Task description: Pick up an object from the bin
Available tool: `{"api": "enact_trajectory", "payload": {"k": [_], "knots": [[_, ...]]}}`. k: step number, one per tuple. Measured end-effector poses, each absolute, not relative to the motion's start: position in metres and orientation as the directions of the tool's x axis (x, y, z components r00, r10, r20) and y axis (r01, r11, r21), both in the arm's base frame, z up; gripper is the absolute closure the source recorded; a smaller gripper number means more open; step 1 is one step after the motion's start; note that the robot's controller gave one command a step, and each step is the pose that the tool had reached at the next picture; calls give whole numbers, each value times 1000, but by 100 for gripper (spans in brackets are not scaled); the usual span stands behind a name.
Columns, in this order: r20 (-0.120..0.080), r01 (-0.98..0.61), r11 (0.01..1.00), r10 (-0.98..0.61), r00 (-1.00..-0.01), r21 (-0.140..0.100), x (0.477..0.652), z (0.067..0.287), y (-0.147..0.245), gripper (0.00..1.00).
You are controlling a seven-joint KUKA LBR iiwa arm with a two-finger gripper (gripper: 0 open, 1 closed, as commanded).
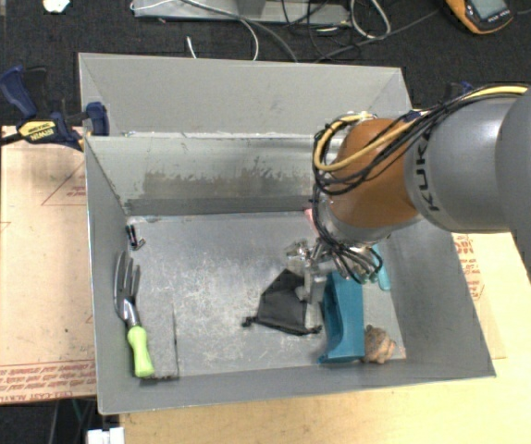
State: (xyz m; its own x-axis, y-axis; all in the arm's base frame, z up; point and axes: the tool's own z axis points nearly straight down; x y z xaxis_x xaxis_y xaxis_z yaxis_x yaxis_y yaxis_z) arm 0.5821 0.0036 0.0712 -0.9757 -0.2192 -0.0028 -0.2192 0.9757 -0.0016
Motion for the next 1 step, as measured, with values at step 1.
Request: {"api": "enact_trajectory", "payload": {"k": [1], "knots": [[1,-238,971,-238,-971,0,572,135,-4,100]]}}
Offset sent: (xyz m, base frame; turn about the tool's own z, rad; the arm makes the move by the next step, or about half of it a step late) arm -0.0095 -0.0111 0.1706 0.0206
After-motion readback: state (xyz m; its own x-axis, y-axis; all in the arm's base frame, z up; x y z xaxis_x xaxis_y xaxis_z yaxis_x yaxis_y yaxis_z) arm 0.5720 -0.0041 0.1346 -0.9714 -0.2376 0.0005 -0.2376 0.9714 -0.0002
